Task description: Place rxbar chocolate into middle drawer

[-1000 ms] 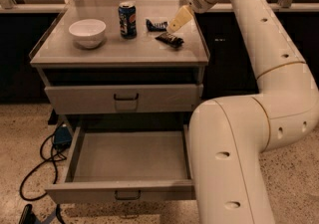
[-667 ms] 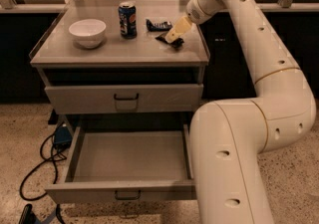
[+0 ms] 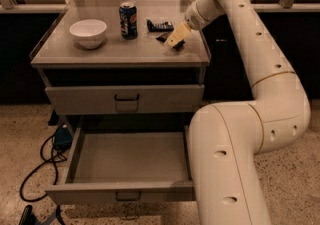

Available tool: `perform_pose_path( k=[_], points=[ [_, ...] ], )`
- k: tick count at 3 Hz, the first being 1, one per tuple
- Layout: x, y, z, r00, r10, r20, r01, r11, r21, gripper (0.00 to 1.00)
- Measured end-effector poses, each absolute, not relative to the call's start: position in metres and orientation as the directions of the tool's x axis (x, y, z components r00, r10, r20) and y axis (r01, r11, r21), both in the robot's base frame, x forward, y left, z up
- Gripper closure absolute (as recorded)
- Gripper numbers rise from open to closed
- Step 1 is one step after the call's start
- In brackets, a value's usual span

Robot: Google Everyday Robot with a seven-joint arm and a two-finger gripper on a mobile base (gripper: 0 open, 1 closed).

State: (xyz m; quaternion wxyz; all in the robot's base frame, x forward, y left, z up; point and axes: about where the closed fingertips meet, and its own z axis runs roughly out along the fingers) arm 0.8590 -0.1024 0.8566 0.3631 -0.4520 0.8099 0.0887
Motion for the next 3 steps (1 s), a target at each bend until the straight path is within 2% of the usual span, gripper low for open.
perform_pose_path(
  k=[1, 3],
  points=[
    [0.849, -0.084, 0.819, -0.337, -0.675, -0.656, -0.848, 0.521, -0.100, 0.00],
    [0.841, -0.074, 0.806, -0.355, -0.674, -0.648, -0.863, 0.502, -0.050, 0.00]
  ],
)
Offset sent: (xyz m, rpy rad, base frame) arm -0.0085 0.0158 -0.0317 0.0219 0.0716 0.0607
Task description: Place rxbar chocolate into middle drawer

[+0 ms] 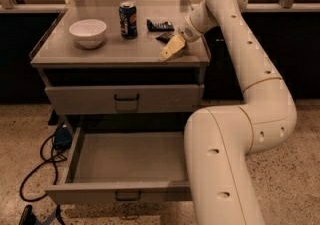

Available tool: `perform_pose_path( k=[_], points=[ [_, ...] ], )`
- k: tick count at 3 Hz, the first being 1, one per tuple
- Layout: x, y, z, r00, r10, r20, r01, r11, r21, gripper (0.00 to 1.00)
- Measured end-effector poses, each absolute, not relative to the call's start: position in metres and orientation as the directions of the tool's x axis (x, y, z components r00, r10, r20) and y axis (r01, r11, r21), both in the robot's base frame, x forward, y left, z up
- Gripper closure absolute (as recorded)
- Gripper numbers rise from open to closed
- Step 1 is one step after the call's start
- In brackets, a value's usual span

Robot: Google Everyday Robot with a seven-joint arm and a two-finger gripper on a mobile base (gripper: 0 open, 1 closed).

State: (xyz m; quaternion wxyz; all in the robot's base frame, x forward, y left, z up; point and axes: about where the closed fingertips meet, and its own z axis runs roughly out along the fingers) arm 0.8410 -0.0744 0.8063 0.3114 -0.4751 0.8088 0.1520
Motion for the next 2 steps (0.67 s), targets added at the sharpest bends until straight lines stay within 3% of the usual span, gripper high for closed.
perform_pose_path(
  k=[1, 2],
  points=[
    [0.8404, -0.0737, 0.8054, -0.355, -0.675, -0.647, -0.865, 0.500, -0.047, 0.00],
    [0.8404, -0.0737, 0.8053, -0.355, -0.675, -0.647, -0.865, 0.500, -0.047, 0.18]
  ],
)
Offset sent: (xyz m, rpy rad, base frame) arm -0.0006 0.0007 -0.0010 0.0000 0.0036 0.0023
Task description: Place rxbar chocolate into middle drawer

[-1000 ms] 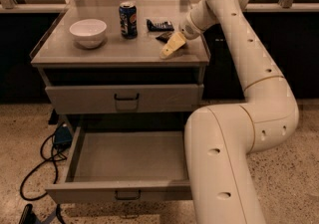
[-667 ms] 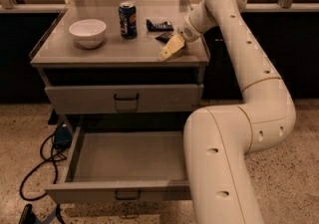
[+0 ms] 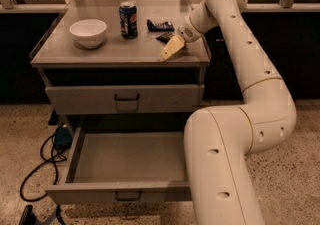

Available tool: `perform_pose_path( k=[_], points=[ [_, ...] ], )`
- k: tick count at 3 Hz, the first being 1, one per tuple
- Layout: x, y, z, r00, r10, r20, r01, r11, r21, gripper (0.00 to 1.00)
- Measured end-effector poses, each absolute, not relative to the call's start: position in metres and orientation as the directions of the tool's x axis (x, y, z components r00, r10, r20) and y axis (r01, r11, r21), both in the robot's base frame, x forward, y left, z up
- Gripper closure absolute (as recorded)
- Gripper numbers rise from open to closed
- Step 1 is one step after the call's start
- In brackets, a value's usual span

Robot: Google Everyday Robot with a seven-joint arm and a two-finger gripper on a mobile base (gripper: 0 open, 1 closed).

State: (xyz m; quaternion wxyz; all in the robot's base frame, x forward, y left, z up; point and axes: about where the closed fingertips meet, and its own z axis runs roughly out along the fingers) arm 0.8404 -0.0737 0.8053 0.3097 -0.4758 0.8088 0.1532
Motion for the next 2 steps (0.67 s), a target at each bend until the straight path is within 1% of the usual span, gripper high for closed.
perform_pose_path(
  k=[2],
  points=[
    [0.8387, -0.0732, 0.8118, -0.355, -0.675, -0.647, -0.865, 0.500, -0.047, 0.64]
  ],
)
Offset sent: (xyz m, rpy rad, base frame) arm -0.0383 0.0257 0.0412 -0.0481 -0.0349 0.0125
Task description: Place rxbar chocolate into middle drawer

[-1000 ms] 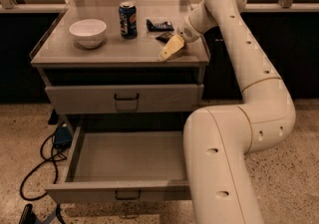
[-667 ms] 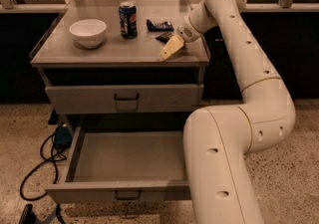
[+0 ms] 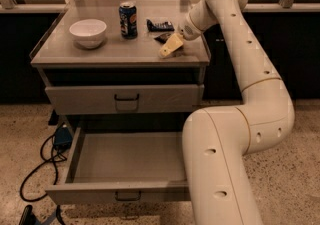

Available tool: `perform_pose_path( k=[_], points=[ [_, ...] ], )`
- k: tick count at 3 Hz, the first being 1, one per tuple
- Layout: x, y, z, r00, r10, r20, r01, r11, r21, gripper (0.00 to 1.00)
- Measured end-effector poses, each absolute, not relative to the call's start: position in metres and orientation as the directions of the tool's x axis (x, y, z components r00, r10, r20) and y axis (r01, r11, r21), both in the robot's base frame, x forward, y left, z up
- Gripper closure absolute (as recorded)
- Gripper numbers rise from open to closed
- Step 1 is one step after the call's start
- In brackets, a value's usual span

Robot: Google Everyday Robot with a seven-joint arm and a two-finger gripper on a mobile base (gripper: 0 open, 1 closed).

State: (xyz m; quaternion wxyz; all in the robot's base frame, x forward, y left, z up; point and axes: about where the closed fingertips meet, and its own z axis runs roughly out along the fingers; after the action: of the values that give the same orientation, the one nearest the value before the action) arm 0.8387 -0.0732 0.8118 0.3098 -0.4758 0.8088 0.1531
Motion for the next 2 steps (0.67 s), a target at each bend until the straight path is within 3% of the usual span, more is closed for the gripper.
perform_pose_path(
  k=[1, 2],
  points=[
    [0.8362, -0.0725, 0.8189, -0.355, -0.675, -0.647, -0.864, 0.501, -0.047, 0.88],
    [0.8362, -0.0725, 0.8240, -0.355, -0.675, -0.647, -0.864, 0.501, -0.047, 1.00]
  ],
)
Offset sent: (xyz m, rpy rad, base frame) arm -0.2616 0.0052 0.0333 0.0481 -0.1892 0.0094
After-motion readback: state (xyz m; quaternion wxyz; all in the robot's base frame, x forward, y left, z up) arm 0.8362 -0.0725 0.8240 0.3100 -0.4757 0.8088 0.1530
